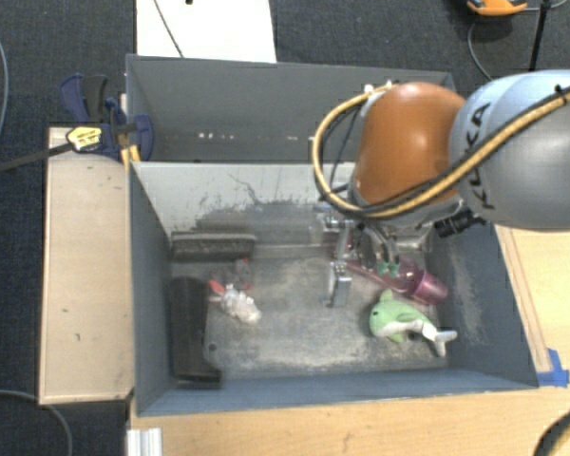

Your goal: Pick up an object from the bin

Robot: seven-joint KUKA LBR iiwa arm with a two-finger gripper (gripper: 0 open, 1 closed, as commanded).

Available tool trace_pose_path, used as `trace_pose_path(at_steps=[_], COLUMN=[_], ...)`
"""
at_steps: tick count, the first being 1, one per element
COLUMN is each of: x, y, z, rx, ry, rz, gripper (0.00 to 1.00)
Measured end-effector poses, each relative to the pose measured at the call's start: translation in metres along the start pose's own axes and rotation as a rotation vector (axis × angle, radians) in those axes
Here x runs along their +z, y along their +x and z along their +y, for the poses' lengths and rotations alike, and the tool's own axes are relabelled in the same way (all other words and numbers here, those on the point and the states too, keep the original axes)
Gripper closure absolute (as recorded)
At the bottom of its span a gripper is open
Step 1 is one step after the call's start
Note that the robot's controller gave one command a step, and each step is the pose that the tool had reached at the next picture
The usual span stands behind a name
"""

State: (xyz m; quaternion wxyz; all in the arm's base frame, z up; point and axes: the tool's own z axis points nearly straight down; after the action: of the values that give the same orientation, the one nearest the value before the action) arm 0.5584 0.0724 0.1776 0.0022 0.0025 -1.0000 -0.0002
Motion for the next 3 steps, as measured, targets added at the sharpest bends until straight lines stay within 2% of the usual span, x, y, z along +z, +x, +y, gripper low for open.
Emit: trace_pose_path(at_steps=[1,2,3], x=[-0.0047,-0.0047,-0.0047], y=[-0.0013,-0.0013,-0.0013], z=[-0.0005,-0.0006,-0.0006], rx=[0.004,0.006,0.007], ry=[-0.001,-0.001,-0.001], rz=[-0.008,-0.008,-0.008], gripper=[1.00,0.00,0.00])
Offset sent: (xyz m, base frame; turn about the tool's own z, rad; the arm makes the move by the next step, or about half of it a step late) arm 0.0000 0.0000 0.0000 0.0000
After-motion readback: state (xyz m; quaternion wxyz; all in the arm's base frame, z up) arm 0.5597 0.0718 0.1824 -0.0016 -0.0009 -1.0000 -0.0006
